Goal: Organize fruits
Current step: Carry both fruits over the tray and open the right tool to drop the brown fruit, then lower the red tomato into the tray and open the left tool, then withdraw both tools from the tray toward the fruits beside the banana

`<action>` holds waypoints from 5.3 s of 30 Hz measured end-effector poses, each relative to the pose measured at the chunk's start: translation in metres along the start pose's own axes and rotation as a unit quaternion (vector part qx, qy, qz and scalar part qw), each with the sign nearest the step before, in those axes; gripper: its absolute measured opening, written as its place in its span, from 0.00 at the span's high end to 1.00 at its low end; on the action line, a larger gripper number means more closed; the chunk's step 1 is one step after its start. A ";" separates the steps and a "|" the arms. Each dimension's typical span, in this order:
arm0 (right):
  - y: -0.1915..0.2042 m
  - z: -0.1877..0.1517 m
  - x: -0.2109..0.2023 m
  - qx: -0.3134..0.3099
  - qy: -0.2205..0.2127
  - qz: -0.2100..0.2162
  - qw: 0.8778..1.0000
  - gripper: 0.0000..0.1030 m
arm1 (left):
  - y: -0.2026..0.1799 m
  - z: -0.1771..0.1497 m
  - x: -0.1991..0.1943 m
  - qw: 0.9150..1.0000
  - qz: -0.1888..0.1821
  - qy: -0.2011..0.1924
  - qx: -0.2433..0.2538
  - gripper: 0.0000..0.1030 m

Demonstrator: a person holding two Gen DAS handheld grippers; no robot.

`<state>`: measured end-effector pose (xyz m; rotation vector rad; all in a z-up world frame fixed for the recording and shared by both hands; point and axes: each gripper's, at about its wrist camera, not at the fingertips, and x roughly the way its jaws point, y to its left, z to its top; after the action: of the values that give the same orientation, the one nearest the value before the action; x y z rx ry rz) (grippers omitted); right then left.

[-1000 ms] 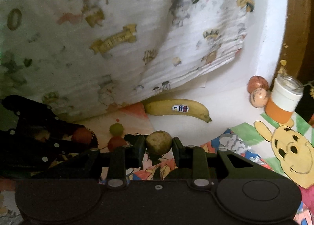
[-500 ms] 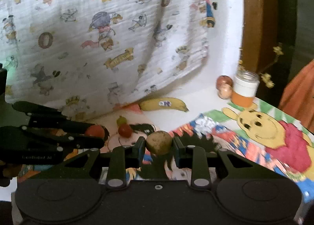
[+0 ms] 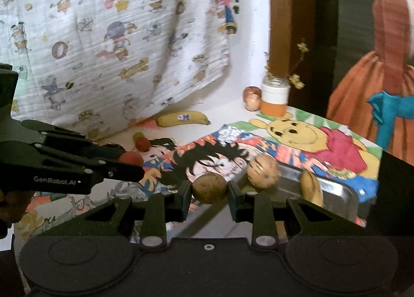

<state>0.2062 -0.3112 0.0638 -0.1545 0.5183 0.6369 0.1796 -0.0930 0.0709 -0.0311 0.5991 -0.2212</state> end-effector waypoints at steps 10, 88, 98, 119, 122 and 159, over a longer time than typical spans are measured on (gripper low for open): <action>-0.030 -0.041 -0.005 0.101 0.014 -0.055 0.993 0.69 | -0.035 -0.002 0.030 1.000 -0.017 0.018 0.001 0.70; 0.044 -0.052 -0.077 0.145 0.023 -0.119 0.982 0.01 | 0.005 -0.030 -0.026 0.998 0.018 0.046 -0.032 0.00; 0.059 -0.065 -0.066 0.203 0.108 -0.107 0.967 0.01 | 0.037 -0.055 -0.053 0.996 0.044 0.068 -0.037 0.00; 0.083 -0.051 -0.034 0.216 0.183 -0.066 0.957 0.01 | 0.096 -0.082 -0.071 0.988 0.095 0.089 -0.083 0.00; 0.089 -0.040 -0.029 0.203 0.182 -0.057 0.960 0.01 | 0.101 -0.081 -0.073 0.987 0.100 0.088 -0.087 0.00; 0.058 0.033 0.053 -0.272 0.037 0.062 0.959 0.01 | 0.095 -0.025 -0.023 0.941 0.228 0.065 0.240 0.00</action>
<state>0.2212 -0.2269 0.0668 -0.6725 0.4157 0.8902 0.1662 0.0050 0.0544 0.5941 0.6542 0.0875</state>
